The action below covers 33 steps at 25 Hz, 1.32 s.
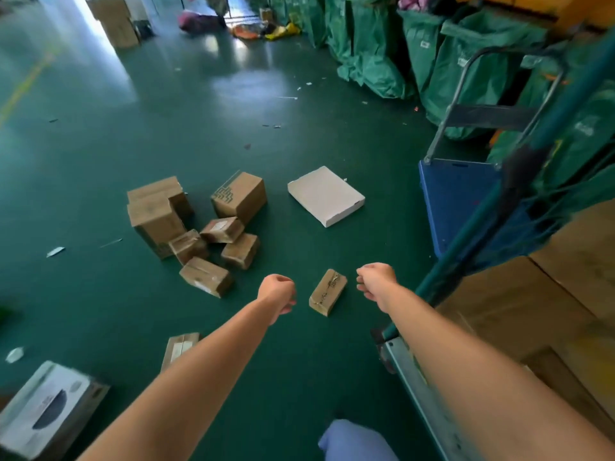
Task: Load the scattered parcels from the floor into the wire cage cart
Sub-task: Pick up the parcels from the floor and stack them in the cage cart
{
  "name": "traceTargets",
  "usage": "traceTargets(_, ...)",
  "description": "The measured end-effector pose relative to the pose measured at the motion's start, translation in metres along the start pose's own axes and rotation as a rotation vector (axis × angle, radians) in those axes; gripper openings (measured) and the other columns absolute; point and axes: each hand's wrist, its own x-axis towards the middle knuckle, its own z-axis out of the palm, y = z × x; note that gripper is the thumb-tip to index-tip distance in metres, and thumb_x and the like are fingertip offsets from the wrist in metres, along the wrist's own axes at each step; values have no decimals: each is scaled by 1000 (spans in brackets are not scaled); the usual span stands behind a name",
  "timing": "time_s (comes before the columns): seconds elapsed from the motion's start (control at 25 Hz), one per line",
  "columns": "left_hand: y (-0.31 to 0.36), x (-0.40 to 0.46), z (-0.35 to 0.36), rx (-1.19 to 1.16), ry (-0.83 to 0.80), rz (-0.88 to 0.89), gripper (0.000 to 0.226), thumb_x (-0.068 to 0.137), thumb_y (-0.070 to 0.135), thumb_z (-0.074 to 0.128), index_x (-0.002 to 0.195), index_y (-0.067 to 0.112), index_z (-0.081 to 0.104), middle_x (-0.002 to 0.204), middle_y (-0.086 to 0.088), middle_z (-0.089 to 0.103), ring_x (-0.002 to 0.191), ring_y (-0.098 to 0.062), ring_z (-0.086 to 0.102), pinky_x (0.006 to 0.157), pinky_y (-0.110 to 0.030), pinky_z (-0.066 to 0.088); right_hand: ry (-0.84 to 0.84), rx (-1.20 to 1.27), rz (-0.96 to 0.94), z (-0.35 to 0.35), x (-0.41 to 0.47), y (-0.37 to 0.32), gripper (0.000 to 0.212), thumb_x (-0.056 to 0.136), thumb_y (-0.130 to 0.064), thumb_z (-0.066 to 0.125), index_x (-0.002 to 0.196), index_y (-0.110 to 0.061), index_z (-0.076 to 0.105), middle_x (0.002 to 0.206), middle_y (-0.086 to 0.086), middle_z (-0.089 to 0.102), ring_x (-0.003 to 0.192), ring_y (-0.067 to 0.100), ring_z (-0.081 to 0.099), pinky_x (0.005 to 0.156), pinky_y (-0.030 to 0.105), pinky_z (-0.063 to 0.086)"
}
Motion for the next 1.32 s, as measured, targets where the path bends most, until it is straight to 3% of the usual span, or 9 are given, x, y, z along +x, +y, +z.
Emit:
traceTargets(0.12, 37, 69, -21, -1, -21, 16, 22, 93, 6, 44, 108, 11, 59, 100, -11, 64, 77, -18, 62, 72, -32, 56, 7, 17, 7, 35, 51, -41, 9, 95, -13, 53, 101, -17, 56, 107, 10, 65, 97, 26, 63, 66, 28, 45)
traceTargets(0.2, 71, 119, -36, 1, -3, 23, 21, 94, 6, 44, 107, 11, 59, 96, -10, 63, 73, -18, 61, 68, -30, 55, 4, 41, 27, 56, 93, -74, 11, 96, -11, 52, 104, -15, 57, 102, 8, 64, 91, 23, 64, 70, 30, 46)
traceTargets(0.32, 127, 182, -61, -4, -7, 15, 18, 95, 7, 44, 106, 10, 58, 90, -10, 61, 66, -17, 58, 59, -26, 50, -5, 57, 60, 83, 148, -132, 15, 96, -9, 50, 109, -9, 57, 93, 8, 59, 67, 16, 56, 58, 24, 41)
traceTargets(0.52, 194, 282, -99, -4, -62, -21, 14, 95, 7, 46, 101, 10, 58, 89, -9, 62, 71, -19, 60, 59, -27, 52, 20, 69, 106, 132, 222, -227, 22, 96, -8, 49, 116, -4, 58, 78, 5, 54, 67, 18, 49, 56, 26, 33)
traceTargets(0.64, 240, 359, -120, 2, -68, 6, 14, 95, 7, 47, 102, 10, 59, 93, -12, 64, 73, -22, 61, 63, -30, 53, 38, 93, 99, 162, 271, -284, 22, 97, -8, 48, 117, -5, 56, 85, 5, 57, 62, 13, 51, 54, 24, 36)
traceTargets(0.88, 339, 511, -153, 79, -147, 47, 18, 96, 8, 44, 107, 10, 57, 98, -12, 64, 73, -20, 61, 65, -28, 53, 185, 198, 136, 198, 358, -383, 21, 96, -5, 46, 112, -2, 59, 70, 3, 50, 57, 14, 44, 52, 23, 31)
traceTargets(1.08, 412, 620, -135, 205, -193, 63, 19, 96, 10, 42, 108, 9, 57, 91, -10, 62, 79, -22, 60, 73, -32, 56, 275, 244, 217, 204, 448, -427, 11, 95, -5, 45, 96, -9, 55, 72, 3, 51, 64, 16, 49, 53, 23, 33)
traceTargets(1.32, 486, 775, -66, 328, -229, 25, 18, 94, 8, 41, 105, 9, 56, 88, -9, 58, 77, -22, 58, 60, -26, 52, 331, 254, 339, 203, 621, -440, 9, 93, -6, 48, 87, -8, 54, 70, 5, 51, 78, 24, 51, 54, 27, 35)
